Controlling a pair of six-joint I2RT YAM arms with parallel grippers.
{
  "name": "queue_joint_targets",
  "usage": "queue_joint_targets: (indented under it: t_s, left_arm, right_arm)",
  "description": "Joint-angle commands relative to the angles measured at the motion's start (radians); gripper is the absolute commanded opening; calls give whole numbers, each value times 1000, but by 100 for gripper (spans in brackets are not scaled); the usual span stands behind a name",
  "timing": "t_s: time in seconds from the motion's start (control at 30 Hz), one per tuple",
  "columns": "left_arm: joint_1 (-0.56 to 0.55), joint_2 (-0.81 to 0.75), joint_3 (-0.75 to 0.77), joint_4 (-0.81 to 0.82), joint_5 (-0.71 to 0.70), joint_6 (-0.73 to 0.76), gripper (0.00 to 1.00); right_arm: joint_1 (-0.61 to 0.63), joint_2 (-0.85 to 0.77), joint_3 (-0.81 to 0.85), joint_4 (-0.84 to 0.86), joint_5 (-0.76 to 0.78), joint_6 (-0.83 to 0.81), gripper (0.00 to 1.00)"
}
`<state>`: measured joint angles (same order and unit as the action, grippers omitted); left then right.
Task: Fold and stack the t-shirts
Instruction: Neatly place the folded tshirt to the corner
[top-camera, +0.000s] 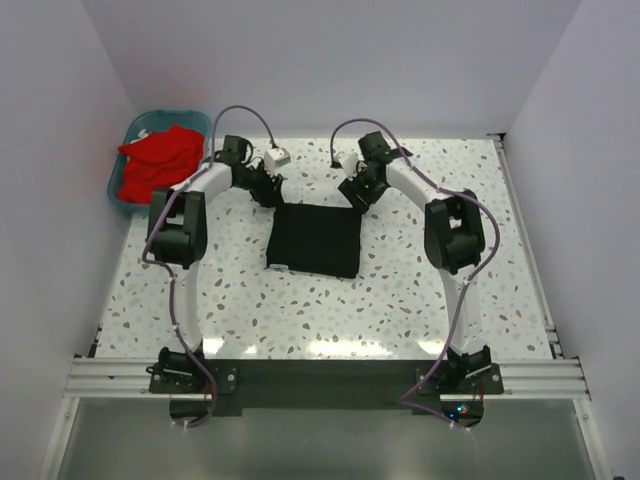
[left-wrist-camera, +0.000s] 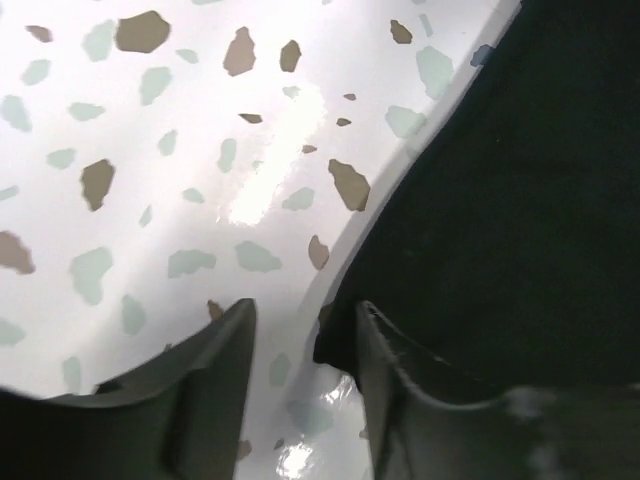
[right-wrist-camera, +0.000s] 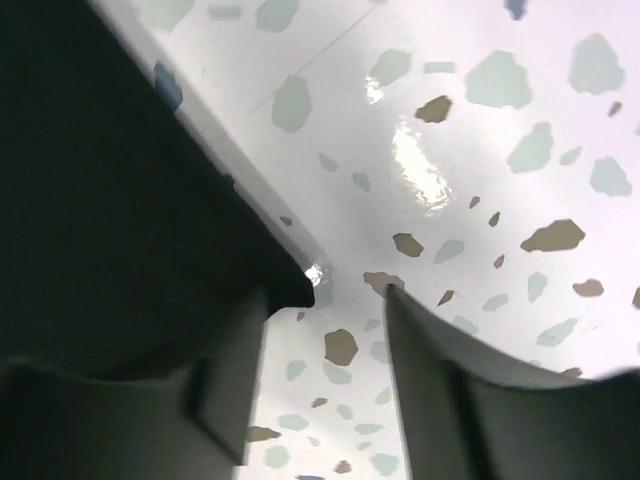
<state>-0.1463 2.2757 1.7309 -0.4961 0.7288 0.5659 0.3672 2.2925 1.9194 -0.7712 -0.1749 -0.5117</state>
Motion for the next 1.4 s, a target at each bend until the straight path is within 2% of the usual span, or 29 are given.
queue_joint_targets:
  t_s: [0.0, 0.03, 0.07, 0.13, 0.2, 0.23, 0.27, 0.4, 0.47, 0.57, 0.67, 0.9, 1.0, 1.17, 1.27, 1.3, 1.37]
  left_arm:
    - [37, -161, -37, 57, 36, -70, 53]
    - [39, -204, -95, 54, 41, -72, 56]
    - [39, -300, -132, 60, 46, -80, 65]
    - [39, -429, -233, 64, 96, -121, 69]
    - [27, -491, -287, 13, 180, -152, 70]
    - [21, -533, -336, -19, 214, -187, 70]
    - [13, -550, -365, -24, 246, -211, 70]
    - [-62, -594, -517, 51, 410, -380, 70]
    - [-91, -585, -568, 74, 429, -423, 70]
    - [-127, -541, -608, 87, 455, -462, 69]
    - [-130, -446, -633, 82, 451, -463, 68]
    - [8, -118, -567, 90, 455, -526, 68]
    - [39, -64, -559, 71, 477, -517, 68]
    - [45, -61, -556, -61, 498, -402, 68]
    - [59, -120, -528, -237, 504, -229, 67]
    - [62, -172, -510, -293, 506, -113, 67]
    - [62, -235, -501, -406, 497, -36, 67]
  right_arm:
    - [-8, -141, 24, 59, -12, 88, 61]
    - [-8, -180, -3, 61, -27, 110, 65]
    - [-8, -214, -20, 62, -66, 127, 73]
    - [-8, -301, -63, 46, -142, 194, 75]
    - [-5, -373, -109, 30, -294, 261, 76]
    - [4, -392, -175, 48, -346, 348, 77]
    - [13, -412, -212, 62, -456, 390, 77]
    - [104, -470, -394, 193, -631, 603, 78]
    - [166, -463, -456, 261, -681, 685, 78]
    - [193, -406, -517, 347, -756, 794, 76]
    - [187, -320, -543, 328, -762, 762, 74]
    - [50, -177, -644, 290, -736, 687, 68]
    - [1, -154, -675, 271, -739, 664, 68]
    - [-34, -168, -735, 253, -749, 648, 67]
    - [-59, -224, -735, 185, -753, 609, 66]
    - [-69, -244, -717, 162, -761, 572, 65]
    - [-70, -309, -665, 72, -768, 529, 65]
